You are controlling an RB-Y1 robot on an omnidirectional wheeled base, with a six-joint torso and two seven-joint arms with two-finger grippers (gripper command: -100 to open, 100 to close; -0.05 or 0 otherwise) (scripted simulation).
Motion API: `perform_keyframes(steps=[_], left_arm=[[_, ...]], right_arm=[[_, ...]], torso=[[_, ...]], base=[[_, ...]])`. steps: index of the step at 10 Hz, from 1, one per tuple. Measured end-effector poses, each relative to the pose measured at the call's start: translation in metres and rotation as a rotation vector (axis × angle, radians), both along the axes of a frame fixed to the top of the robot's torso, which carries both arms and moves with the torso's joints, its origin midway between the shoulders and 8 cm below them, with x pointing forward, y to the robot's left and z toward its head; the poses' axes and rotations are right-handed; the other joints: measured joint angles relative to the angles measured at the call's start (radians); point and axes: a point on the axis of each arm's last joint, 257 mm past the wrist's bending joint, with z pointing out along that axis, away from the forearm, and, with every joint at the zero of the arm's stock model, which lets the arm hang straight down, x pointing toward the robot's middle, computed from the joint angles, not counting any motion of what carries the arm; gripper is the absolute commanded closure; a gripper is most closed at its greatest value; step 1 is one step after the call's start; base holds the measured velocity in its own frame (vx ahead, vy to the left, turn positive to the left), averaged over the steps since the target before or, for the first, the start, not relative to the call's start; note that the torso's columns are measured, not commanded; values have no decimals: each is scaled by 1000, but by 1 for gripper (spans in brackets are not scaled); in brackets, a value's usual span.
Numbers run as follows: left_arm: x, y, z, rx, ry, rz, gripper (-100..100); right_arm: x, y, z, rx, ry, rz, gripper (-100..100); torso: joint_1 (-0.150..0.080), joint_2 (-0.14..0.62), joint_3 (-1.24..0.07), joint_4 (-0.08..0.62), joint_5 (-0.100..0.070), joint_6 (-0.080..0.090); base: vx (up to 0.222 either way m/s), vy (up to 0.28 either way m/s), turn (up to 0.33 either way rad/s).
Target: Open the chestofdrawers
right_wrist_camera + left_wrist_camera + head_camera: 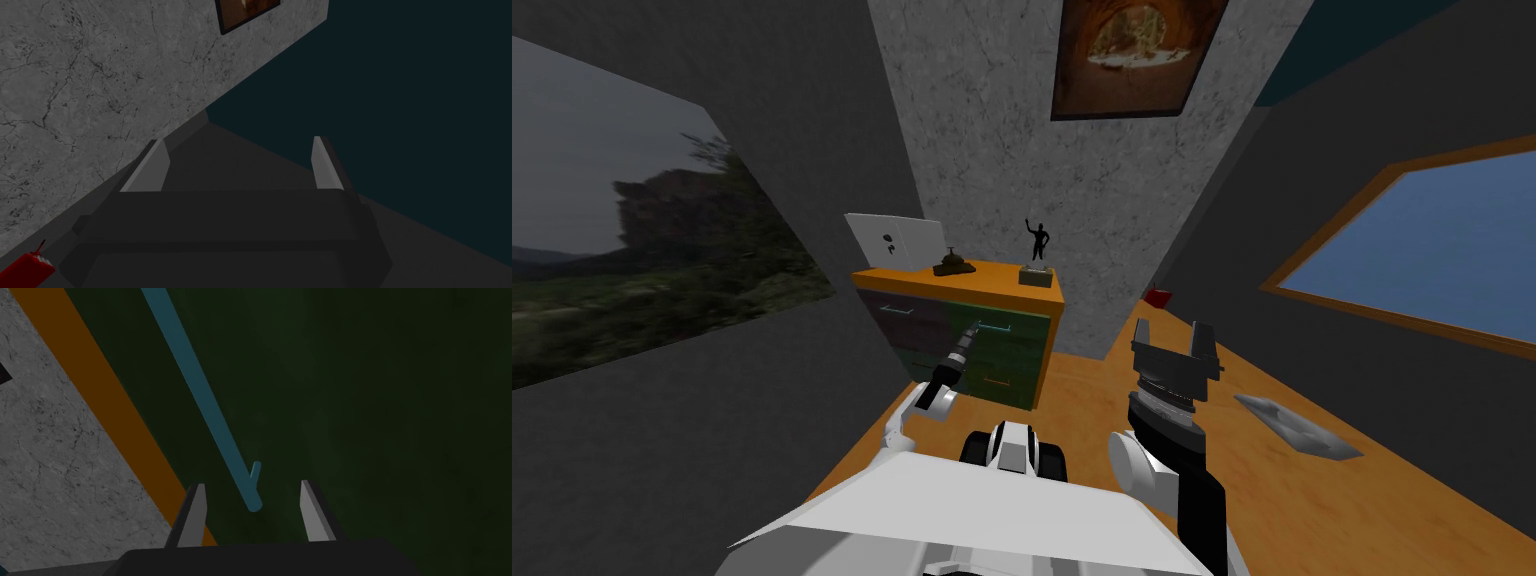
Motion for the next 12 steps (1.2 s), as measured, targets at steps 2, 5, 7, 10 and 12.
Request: perform_keyframes(steps=[2,5,7,10,12], left_arm=[[0,-3,0,-13,3,-4,-100],[3,-3,9,-17,3,-2,-100],[2,-3,5,-16,7,-2,100],[-2,-4,8,-18,7,-8,100],[-6,-5,8,-17,16,-9,100]], right_arm=[[0,0,0,0,0,0,0],[0,0,0,0,0,0,0],[0,0,0,0,0,0,0],[0,0,0,0,0,0,0],[0,0,0,0,0,0,0]], torso=[[-4,-7,-4,-1,-1,1],[2,-12,-7,-3,1,0],[2,-1,0,0,0,0],[-1,4,3,3,-2,-1],[-4,1,0,6,-4,-1]], base=[[-43,-68,-8],[61,-9,-12],[-35,17,15],[-162,7,21],[-128,-7,14]])
